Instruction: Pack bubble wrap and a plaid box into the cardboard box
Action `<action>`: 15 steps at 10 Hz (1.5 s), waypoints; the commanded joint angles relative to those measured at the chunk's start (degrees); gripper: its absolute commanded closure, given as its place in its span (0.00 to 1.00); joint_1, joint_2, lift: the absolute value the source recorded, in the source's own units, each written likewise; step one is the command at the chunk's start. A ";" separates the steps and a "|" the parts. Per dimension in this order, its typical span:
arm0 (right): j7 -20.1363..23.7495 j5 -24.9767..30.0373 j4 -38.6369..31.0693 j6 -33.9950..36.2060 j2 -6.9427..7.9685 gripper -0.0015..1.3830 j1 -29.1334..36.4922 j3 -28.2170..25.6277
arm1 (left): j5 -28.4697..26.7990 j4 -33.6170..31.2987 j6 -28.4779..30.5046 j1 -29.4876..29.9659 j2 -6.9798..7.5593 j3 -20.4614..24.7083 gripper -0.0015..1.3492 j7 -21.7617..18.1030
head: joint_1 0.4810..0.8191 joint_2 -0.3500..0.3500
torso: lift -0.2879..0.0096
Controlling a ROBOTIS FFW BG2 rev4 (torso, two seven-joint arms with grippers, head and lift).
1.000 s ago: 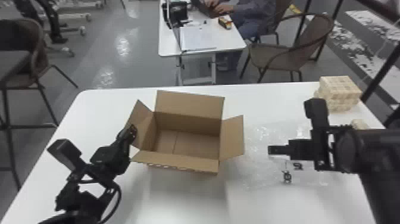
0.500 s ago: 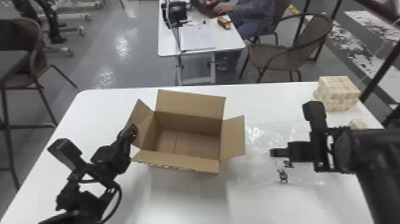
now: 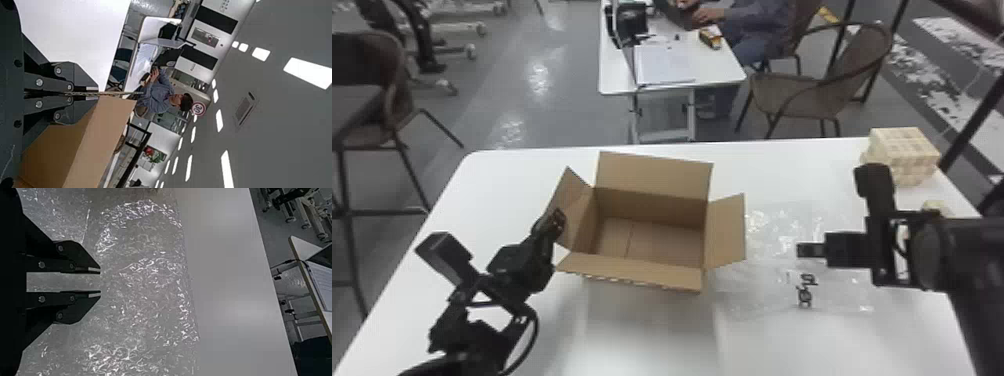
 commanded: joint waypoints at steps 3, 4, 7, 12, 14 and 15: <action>1.21 0.26 0.04 0.86 -0.83 0.82 0.50 -0.52 | 0.14 0.17 0.08 -0.09 -0.24 -0.09 0.90 0.00 | 0.63 0.56 | 0.60; 1.30 0.61 -0.05 0.68 -0.83 0.71 0.58 -0.52 | 0.14 0.17 0.08 -0.01 -0.24 -0.09 0.90 0.00 | 0.63 0.55 | 0.60; 1.30 1.41 0.30 -0.72 -0.39 0.40 0.67 -0.52 | 0.23 0.17 0.17 -0.01 -0.24 0.00 0.90 0.00 | 0.63 0.55 | 0.60; 2.36 1.32 2.32 -0.99 -0.31 0.93 0.50 -0.52 | 0.76 0.26 0.43 0.08 -0.24 -0.09 0.90 0.00 | 0.63 0.56 | 0.60; 3.68 1.93 1.44 -1.43 -0.57 0.93 0.67 -0.52 | 0.84 0.26 0.43 0.08 -0.24 -0.09 0.90 0.00 | 0.63 0.56 | 0.60; 4.47 1.93 0.04 -1.51 -0.57 0.93 1.11 -0.87 | 0.84 0.26 0.43 0.08 -0.24 -0.09 0.90 0.00 | 0.63 0.56 | 0.60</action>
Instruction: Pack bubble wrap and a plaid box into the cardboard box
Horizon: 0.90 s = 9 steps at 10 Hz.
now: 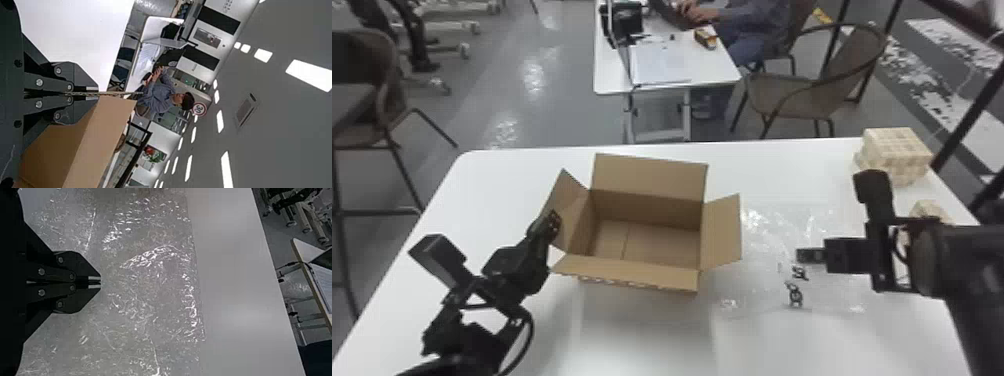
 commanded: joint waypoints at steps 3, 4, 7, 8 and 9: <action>2.34 -0.07 -6.11 0.13 -0.10 0.93 2.47 -3.06 | 0.11 0.00 -0.26 0.09 -0.24 0.09 0.90 0.00 | 0.63 0.55 | 0.60; 3.05 -0.16 -8.57 0.13 -0.02 0.93 3.44 -4.12 | 0.11 0.09 -0.35 0.09 -0.24 0.09 0.90 0.00 | 0.63 0.55 | 0.60; 3.49 -3.93 -18.86 0.13 -0.10 0.93 6.69 -9.74 | 0.11 0.09 -0.52 0.09 -0.24 0.27 0.90 0.00 | 0.63 0.53 | 0.60; 3.57 -5.43 -21.84 0.05 -0.10 0.93 7.39 -11.50 | 0.11 0.17 -0.61 0.18 -0.24 0.35 0.90 0.00 | 0.63 0.52 | 0.60; 3.66 -6.57 -24.13 -0.04 -0.28 0.93 7.92 -12.64 | 0.02 0.17 -0.61 0.09 -0.24 0.44 0.90 0.08 | 0.63 0.51 | 0.60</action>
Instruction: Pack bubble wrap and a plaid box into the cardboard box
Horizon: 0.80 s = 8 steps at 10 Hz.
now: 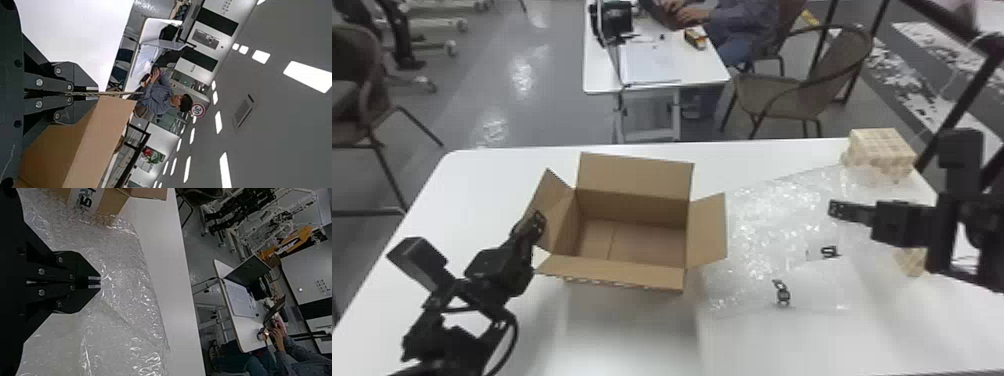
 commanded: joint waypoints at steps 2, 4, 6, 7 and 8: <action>-0.08 -2.93 -4.71 -0.92 0.01 0.93 0.82 -2.44 | -0.05 0.35 -0.43 -0.07 -0.24 -0.04 0.90 0.29 | 0.63 0.50 | 0.60; -0.08 -5.39 -8.66 -1.53 0.36 0.93 0.29 -4.03 | -0.05 0.53 -0.43 0.02 -0.24 -0.04 0.90 0.47 | 0.63 0.50 | 0.60; -0.08 -8.29 -10.60 -1.80 0.27 0.93 -2.34 -5.43 | -0.23 0.53 -0.26 -0.16 -0.24 -0.22 0.90 0.73 | 0.63 0.50 | 0.60; -0.08 -9.96 -10.69 -1.62 -0.26 0.93 -4.10 -5.52 | -0.49 0.53 -0.08 -0.42 -0.24 -0.48 0.90 1.00 | 0.63 0.50 | 0.60; -0.08 -11.81 -9.72 -1.71 -0.61 0.93 -5.24 -4.99 | -0.58 0.70 -0.17 -0.77 -0.24 -1.19 0.90 1.70 | 0.61 0.50 | 0.60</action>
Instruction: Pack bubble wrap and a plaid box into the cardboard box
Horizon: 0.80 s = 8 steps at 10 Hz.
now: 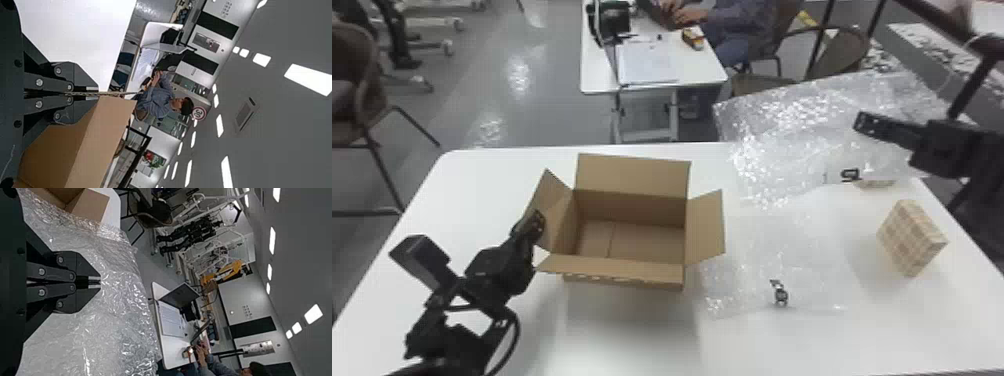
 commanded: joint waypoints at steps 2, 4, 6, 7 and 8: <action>0.00 -4.25 5.07 -2.30 0.65 0.93 -2.32 5.31 | 0.38 0.11 -2.40 0.33 -0.24 -1.91 0.90 2.67 | 0.54 0.52 | 0.60; 0.00 -6.27 10.60 -4.67 0.83 0.93 -4.43 11.64 | 1.17 0.20 -8.73 1.73 -0.24 -5.07 0.90 9.26 | 0.54 0.58 | 0.60; 0.09 -6.53 15.17 -6.16 1.36 0.93 -5.93 15.77 | 1.61 0.46 -14.97 2.70 -0.18 -8.76 0.90 15.77 | 0.54 0.68 | 0.60; 0.35 -6.62 17.81 -7.31 1.44 0.93 -6.72 17.96 | 1.87 0.90 -18.13 3.05 0.18 -10.70 0.90 18.93 | 0.55 0.71 | 0.60; 1.23 -6.62 22.03 -9.77 1.62 0.93 -8.04 21.13 | 2.48 1.25 -19.71 3.32 0.62 -12.10 0.90 20.69 | 0.57 0.73 | 0.60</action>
